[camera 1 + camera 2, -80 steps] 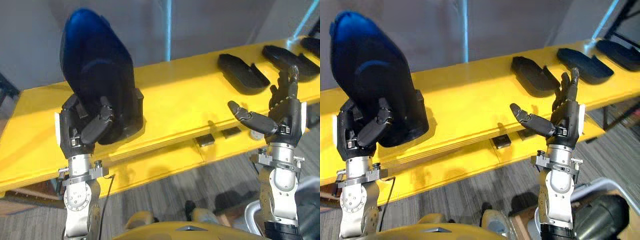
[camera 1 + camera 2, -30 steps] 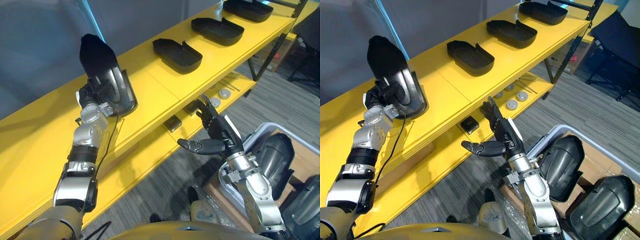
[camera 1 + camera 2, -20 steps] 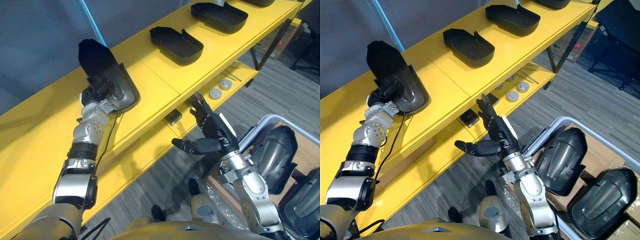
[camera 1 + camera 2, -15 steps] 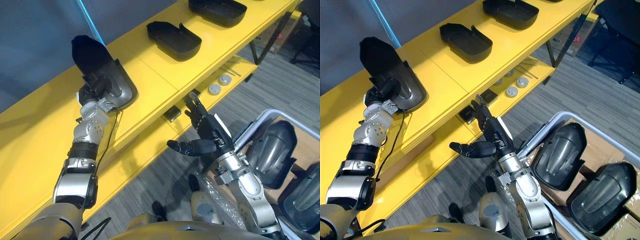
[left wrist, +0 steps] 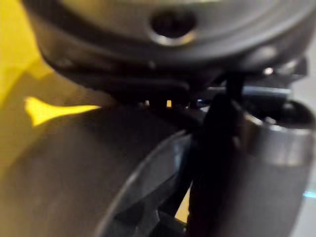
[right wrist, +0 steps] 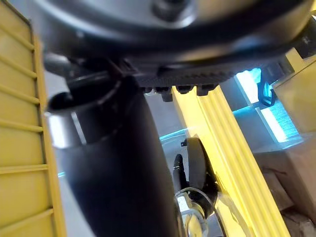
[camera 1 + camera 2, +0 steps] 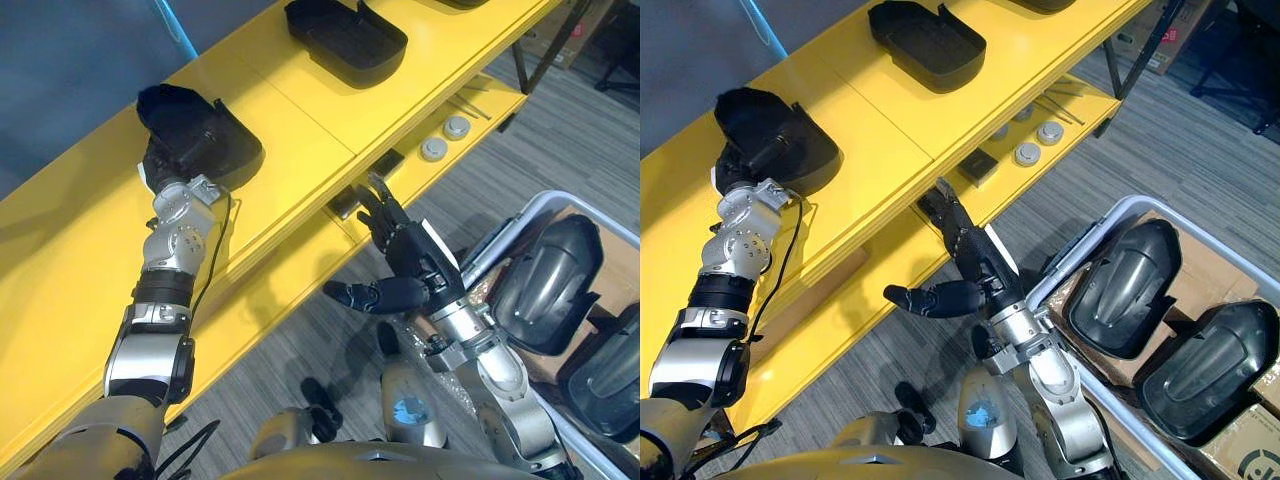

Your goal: Walk over and take three plastic housings, then place them on the shelf

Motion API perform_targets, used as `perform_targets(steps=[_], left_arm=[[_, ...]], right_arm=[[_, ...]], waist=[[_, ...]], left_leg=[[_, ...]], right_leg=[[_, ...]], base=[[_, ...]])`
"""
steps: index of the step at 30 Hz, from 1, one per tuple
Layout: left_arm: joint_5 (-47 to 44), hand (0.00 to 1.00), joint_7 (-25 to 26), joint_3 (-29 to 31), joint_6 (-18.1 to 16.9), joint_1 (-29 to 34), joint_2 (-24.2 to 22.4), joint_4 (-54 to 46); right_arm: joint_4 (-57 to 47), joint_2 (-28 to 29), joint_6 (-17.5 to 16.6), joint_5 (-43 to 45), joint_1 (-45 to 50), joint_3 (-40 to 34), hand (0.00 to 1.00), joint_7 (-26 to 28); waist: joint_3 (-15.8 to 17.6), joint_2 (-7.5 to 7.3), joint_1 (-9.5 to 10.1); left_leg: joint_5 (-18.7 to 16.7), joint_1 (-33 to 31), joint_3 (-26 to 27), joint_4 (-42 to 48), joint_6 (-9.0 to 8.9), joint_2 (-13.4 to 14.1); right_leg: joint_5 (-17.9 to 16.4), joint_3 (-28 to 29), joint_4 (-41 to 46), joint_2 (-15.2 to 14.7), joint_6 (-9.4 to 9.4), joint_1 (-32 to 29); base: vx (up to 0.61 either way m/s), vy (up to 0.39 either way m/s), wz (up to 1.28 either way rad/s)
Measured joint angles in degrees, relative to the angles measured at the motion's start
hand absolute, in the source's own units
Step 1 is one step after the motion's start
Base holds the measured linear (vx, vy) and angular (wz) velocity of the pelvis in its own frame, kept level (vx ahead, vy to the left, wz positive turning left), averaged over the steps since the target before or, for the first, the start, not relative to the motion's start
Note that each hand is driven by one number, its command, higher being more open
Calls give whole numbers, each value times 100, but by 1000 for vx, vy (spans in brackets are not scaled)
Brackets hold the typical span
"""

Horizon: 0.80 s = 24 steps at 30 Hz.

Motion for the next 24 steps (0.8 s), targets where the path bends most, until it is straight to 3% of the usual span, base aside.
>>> perform_targets(steps=[9, 19, 24], left_arm=[[186, 100, -205, -5, 294, 0, 70, -76], [1979, 100, -506, 0, 1243, 29, 641, 249], [2863, 100, -719, -65, 1413, -2, 1072, 584]], right_arm=[[0, 0, 0, -1, 17, 41, 100, -69], [102, -4, -1, 0, 278, 145, 100, -54], [529, -41, -6, -2, 261, 145, 100, -46]], waist=[[-10, 7, 9], [-242, 11, -125], [-532, -14, -94]], left_leg=[[66, 42, -126, -32, 16, -7], [204, 245, -361, -238, 0, -16], [223, 337, -515, -317, -11, -9]], right_leg=[[2, -91, 49, -10, -21, 38], [19, -328, -211, 11, -46, 385], [71, -427, -455, 31, -78, 628]], base=[[-5, -13, 4], [-8, -18, 10], [14, -5, 13]])
